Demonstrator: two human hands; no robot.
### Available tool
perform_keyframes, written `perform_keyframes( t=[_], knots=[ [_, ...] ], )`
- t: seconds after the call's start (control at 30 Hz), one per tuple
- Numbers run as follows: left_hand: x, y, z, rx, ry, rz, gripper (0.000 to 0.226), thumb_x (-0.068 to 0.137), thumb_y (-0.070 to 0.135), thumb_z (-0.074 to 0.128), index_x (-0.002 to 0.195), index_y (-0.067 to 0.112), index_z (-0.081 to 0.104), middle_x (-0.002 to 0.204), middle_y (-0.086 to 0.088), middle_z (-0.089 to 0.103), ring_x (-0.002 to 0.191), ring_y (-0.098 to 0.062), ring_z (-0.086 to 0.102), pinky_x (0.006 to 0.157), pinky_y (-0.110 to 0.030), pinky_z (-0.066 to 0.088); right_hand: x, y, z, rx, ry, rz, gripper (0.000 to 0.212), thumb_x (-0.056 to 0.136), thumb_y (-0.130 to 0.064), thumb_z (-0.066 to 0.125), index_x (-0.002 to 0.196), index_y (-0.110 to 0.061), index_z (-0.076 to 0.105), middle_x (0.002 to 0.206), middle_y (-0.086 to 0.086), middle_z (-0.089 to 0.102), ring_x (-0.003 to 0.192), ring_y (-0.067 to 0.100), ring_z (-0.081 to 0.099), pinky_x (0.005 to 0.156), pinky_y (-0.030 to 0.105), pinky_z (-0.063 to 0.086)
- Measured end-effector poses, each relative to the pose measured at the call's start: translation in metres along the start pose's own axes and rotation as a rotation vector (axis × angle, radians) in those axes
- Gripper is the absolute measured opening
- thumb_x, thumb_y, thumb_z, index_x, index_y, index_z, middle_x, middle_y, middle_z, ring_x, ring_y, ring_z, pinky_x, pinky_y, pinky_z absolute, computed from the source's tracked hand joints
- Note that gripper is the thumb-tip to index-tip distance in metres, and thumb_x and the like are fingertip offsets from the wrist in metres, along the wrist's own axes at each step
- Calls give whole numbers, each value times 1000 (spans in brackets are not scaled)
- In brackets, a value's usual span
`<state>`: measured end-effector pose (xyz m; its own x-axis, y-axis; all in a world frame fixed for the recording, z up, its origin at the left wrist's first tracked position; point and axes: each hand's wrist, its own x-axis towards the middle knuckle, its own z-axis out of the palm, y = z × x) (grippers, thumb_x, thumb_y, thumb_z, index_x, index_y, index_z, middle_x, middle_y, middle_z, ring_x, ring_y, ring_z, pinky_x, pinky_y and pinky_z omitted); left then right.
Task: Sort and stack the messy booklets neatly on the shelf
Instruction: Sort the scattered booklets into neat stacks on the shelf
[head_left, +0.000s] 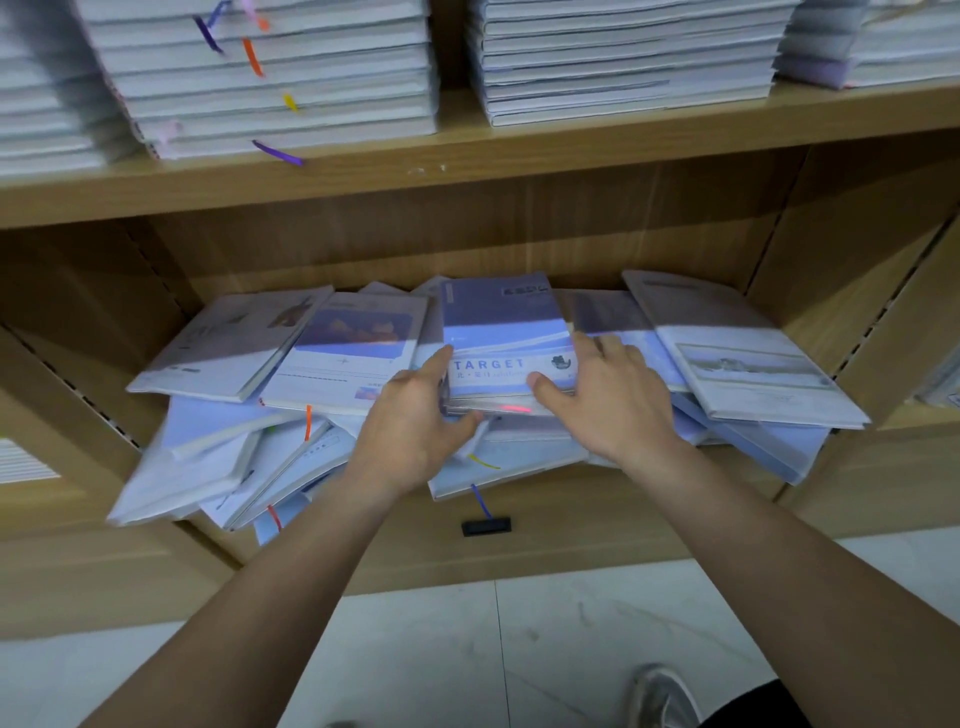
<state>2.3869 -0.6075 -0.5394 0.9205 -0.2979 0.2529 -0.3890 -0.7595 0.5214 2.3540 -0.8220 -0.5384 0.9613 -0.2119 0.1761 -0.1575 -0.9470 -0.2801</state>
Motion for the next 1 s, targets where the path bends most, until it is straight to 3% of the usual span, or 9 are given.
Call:
perform_keyframes(
  t=[0.1, 0.17, 0.3, 0.4, 0.5, 0.63, 0.8, 0.9, 1.0],
  knots=[
    [-3, -9, -31, -20, 148, -76, 50, 86, 45, 69, 131, 25, 58, 115, 10, 67, 106, -12, 61, 88, -35, 52, -3, -11, -6, -5, 147, -75, 68, 95, -60, 44, 146, -15, 45, 142, 8, 48, 125, 33, 44, 97, 45, 41],
    [-8, -31, -54, 56, 250, -121, 42, 89, 45, 66, 124, 23, 63, 117, 7, 68, 109, -17, 61, 88, -37, 52, -5, -28, -10, 22, 189, -160, 58, 95, -53, 46, 140, -17, 54, 139, 5, 51, 121, 32, 47, 96, 44, 41],
    [-21, -89, -79, 321, 336, -263, 56, 84, 51, 61, 127, 15, 63, 125, -13, 63, 116, -41, 52, 96, -50, 46, -9, -80, -4, 59, 163, -321, 50, 87, -48, 47, 122, -19, 68, 123, 1, 60, 110, 30, 54, 93, 43, 41],
    [-29, -124, -93, 341, 318, -383, 67, 84, 60, 57, 135, 17, 58, 142, -12, 53, 131, -39, 43, 106, -52, 38, -11, -119, 7, 74, 127, -418, 49, 87, -47, 47, 120, -20, 70, 123, 0, 62, 111, 28, 56, 96, 43, 40],
    [-36, -152, -101, 333, 191, -374, 86, 79, 76, 34, 143, 22, 50, 152, -8, 45, 140, -32, 38, 115, -48, 31, -11, -152, 22, 98, -16, -486, 52, 95, -47, 48, 138, -21, 57, 146, 3, 49, 133, 28, 44, 107, 41, 34],
    [-44, -161, -96, 324, 122, -287, 85, 76, 72, 32, 138, 20, 57, 147, -9, 52, 136, -28, 46, 115, -44, 30, -11, -171, 49, 77, -236, -451, 67, 102, -54, 36, 158, -20, 22, 167, 8, 9, 152, 32, 6, 122, 41, 12],
    [-54, -150, -110, 375, 169, -254, 56, 82, 61, 37, 125, 37, 64, 127, 11, 64, 117, -24, 55, 101, -41, 39, 0, -169, 61, 113, -67, -434, 52, 102, -52, 36, 147, -25, 43, 144, -1, 44, 132, 28, 33, 111, 39, 30],
    [-53, -170, -121, 154, 317, -284, 44, 88, 48, 48, 122, 28, 67, 124, 3, 65, 116, -27, 53, 98, -40, 44, -5, -172, 69, 48, -15, -466, 53, 101, -55, 29, 145, -31, 46, 134, -2, 47, 120, 28, 36, 100, 43, 41],
    [-39, -192, -126, 113, 388, -431, 39, 97, 37, 54, 132, 20, 58, 132, -13, 52, 123, -38, 43, 104, -43, 34, -12, -173, 75, 53, 51, -494, 55, 95, -58, 28, 134, -32, 57, 119, -1, 51, 108, 28, 42, 88, 43, 49]
  ],
)
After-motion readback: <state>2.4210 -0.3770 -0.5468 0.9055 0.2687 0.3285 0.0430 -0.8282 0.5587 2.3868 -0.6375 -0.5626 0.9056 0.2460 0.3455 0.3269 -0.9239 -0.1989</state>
